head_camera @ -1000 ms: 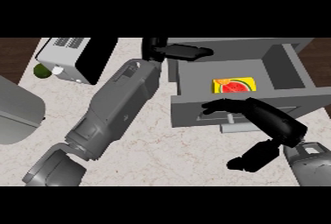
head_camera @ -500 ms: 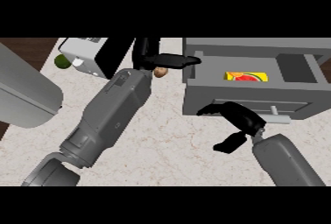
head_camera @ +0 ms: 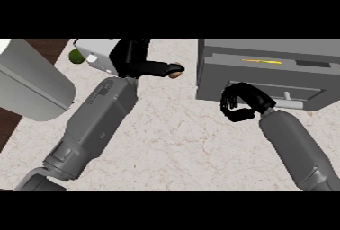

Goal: Pick up the cup, place it into the drawer and close the drawer

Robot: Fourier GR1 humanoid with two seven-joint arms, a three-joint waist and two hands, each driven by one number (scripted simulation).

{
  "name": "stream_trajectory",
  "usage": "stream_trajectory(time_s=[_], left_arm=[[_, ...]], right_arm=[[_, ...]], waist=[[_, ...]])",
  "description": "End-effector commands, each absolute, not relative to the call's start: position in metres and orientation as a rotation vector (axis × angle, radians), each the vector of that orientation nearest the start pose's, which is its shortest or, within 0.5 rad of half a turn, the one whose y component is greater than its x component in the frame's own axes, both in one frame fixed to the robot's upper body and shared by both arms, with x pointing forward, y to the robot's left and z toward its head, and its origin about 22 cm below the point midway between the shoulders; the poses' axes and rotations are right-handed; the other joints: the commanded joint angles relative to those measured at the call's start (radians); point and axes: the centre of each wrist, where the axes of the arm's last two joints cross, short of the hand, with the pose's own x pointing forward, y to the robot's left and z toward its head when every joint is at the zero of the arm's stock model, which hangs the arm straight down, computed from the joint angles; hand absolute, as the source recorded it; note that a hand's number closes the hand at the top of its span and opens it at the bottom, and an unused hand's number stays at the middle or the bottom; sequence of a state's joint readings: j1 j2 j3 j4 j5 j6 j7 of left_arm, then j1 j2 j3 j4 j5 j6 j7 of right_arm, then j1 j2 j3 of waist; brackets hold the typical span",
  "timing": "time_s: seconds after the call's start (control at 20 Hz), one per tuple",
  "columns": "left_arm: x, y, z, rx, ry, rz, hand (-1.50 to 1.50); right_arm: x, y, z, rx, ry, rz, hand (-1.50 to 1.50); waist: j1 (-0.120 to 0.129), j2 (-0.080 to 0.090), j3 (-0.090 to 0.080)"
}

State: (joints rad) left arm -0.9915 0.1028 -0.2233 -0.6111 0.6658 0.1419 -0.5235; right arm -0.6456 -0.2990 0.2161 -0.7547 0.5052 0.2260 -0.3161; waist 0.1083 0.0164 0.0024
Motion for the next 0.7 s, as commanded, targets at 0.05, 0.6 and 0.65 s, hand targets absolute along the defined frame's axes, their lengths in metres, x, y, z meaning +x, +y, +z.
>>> stream_trajectory(time_s=[0.05, 0.6, 0.65], left_arm=[[0.424, 0.136, 0.074, -0.386, -1.900, 0.062, -1.50], [0.415, 0.158, 0.064, -0.417, -1.890, 0.031, -1.50], [0.417, 0.165, 0.067, -0.418, -1.896, 0.038, -1.50]], right_arm=[[0.405, -0.258, 0.020, -0.263, -1.521, 1.032, 1.50], [0.440, -0.293, 0.100, -0.360, -1.595, 0.839, 1.50], [0.441, -0.298, 0.110, -0.339, -1.613, 0.824, 1.50]], waist=[[0.035, 0.015, 0.004], [0.093, 0.023, 0.002], [0.090, 0.026, 0.002]])
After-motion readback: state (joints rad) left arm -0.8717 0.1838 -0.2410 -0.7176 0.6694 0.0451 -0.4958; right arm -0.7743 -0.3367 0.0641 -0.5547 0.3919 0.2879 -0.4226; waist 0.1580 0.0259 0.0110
